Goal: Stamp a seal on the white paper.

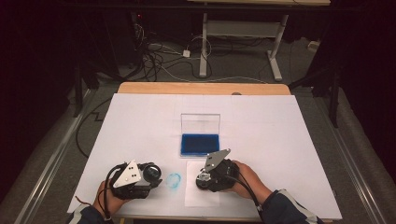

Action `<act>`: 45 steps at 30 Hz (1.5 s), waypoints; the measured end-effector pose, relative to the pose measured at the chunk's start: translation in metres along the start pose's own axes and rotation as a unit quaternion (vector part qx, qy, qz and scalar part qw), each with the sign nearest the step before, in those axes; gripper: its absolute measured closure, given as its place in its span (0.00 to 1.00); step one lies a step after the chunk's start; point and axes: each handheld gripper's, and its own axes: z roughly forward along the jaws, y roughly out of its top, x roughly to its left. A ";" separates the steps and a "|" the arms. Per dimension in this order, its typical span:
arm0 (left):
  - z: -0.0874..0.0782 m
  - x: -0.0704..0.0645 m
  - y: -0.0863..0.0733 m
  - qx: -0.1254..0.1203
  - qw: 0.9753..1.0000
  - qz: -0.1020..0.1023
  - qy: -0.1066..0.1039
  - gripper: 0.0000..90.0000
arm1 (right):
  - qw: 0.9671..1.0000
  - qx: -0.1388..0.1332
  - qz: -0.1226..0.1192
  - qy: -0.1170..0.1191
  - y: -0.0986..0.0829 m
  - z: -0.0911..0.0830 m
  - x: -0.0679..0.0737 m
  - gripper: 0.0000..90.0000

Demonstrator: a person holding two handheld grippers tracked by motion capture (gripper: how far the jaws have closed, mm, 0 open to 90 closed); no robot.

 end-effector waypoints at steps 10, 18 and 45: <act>-0.002 0.001 0.000 -0.003 1.000 -0.001 0.003 0.40 | 1.000 0.002 -0.001 0.003 0.001 -0.001 -0.001 0.63; -0.002 0.002 0.000 -0.003 1.000 -0.001 0.004 0.40 | 1.000 -0.015 -0.005 0.000 0.006 -0.012 0.002 0.63; -0.001 0.002 -0.001 0.001 1.000 -0.001 0.002 0.40 | 1.000 -0.010 -0.007 -0.004 0.009 -0.012 0.004 0.63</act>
